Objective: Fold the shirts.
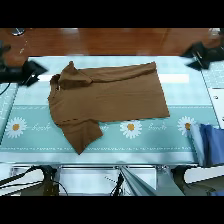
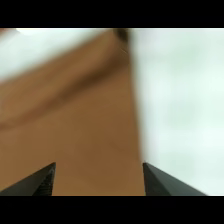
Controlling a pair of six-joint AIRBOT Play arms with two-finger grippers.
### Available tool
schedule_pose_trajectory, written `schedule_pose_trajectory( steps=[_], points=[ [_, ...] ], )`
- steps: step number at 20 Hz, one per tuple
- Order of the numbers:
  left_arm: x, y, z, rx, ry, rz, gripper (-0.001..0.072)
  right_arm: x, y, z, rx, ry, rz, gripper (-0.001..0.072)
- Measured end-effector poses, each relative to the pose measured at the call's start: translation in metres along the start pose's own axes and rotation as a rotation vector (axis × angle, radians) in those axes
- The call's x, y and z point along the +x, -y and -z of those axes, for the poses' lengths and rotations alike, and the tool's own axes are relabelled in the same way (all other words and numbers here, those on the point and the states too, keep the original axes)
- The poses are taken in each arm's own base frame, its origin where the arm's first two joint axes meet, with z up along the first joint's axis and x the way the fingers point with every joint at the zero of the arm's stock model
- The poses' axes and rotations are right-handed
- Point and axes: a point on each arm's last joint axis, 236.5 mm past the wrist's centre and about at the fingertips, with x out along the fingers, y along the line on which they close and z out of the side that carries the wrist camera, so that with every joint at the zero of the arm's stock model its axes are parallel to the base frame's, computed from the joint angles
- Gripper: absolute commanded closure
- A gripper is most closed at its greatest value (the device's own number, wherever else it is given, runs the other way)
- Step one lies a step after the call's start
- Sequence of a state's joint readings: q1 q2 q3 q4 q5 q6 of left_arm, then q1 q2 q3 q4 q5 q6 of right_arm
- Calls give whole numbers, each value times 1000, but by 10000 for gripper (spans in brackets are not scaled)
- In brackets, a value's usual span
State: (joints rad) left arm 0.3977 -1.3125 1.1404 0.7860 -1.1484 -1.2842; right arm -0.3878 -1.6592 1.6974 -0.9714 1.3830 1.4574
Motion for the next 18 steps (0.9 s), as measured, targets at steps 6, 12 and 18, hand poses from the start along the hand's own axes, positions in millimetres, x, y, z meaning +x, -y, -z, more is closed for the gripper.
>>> schedule_pose_trajectory(
  steps=[6,12,18],
  points=[
    [-10,-94,149,-351,-269,-75,3,-28,79,89,164,43,170,90],
    [20,-92,196,-456,-252,12,5,9,48,151,175,55,69,91],
    [51,-69,186,-439,-188,101,147,33,27,165,160,60,49,91]
  ],
)
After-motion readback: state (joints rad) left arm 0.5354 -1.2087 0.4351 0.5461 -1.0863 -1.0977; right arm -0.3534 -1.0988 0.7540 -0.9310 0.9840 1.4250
